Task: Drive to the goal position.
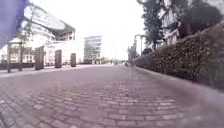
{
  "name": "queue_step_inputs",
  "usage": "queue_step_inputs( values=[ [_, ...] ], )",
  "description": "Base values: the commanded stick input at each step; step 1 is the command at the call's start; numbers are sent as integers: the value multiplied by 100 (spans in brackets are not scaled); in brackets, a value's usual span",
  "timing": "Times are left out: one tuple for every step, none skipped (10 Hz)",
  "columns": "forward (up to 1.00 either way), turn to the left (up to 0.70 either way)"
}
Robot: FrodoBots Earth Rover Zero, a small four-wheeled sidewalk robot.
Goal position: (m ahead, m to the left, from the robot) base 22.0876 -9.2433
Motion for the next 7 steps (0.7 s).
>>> queue_step_inputs(
  values=[
    [70,0],
    [70,0],
    [70,0],
    [70,0],
    [70,0],
    [70,0],
    [70,0]
  ],
)
